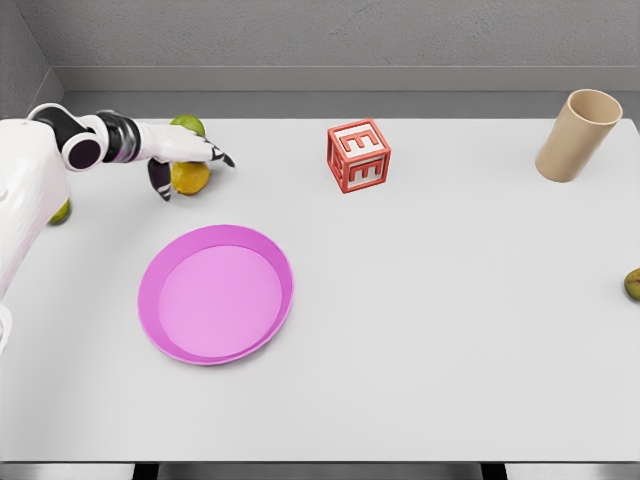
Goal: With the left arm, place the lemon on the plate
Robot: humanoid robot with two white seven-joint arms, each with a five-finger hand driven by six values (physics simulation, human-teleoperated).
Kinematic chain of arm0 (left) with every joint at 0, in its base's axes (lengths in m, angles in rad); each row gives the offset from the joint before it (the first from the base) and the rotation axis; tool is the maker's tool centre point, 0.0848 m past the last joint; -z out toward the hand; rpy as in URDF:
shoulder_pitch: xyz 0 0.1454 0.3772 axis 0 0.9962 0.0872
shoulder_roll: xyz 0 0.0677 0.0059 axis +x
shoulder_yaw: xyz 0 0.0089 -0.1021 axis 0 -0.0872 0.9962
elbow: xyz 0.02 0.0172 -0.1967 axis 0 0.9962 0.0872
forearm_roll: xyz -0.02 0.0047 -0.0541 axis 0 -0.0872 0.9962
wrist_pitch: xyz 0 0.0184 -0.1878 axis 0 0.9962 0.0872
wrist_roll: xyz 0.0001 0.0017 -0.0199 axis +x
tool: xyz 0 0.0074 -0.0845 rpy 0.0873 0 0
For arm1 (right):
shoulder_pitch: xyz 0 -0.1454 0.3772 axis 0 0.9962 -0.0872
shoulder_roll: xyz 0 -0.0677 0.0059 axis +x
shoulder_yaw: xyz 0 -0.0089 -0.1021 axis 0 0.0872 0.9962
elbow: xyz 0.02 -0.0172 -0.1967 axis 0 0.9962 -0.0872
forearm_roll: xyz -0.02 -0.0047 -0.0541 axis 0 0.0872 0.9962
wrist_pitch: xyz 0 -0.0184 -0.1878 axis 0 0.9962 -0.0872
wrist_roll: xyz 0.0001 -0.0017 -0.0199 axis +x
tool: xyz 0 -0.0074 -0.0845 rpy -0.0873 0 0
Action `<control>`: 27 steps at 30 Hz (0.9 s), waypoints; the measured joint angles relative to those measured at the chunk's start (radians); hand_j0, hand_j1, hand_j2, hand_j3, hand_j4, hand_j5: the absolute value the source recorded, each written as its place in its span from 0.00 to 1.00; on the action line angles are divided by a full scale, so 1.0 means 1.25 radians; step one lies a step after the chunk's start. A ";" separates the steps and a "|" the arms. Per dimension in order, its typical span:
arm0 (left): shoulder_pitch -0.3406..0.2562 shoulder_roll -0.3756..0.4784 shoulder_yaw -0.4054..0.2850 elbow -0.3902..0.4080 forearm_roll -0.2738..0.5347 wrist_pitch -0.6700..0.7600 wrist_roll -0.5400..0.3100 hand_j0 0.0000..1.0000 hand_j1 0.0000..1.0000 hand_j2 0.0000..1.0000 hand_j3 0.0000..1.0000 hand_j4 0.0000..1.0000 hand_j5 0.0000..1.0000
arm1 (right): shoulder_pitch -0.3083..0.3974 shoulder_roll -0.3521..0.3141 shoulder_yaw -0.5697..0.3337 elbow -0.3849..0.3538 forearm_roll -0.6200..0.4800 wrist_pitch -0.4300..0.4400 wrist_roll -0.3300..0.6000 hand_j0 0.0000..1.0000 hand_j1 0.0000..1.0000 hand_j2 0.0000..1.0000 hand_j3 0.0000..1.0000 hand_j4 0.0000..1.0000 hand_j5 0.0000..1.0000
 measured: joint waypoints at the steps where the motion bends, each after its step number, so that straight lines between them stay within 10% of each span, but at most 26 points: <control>1: 0.000 0.000 0.000 0.002 0.000 0.000 0.000 1.00 1.00 1.00 1.00 1.00 1.00 | 0.000 0.000 0.000 0.000 0.000 0.000 0.000 1.00 1.00 1.00 1.00 1.00 1.00; 27: 0.004 0.001 -0.003 0.014 -0.006 0.000 0.000 0.82 0.82 0.82 0.82 0.82 0.82 | 0.000 0.000 0.000 0.000 0.000 0.000 0.000 1.00 1.00 1.00 1.00 1.00 1.00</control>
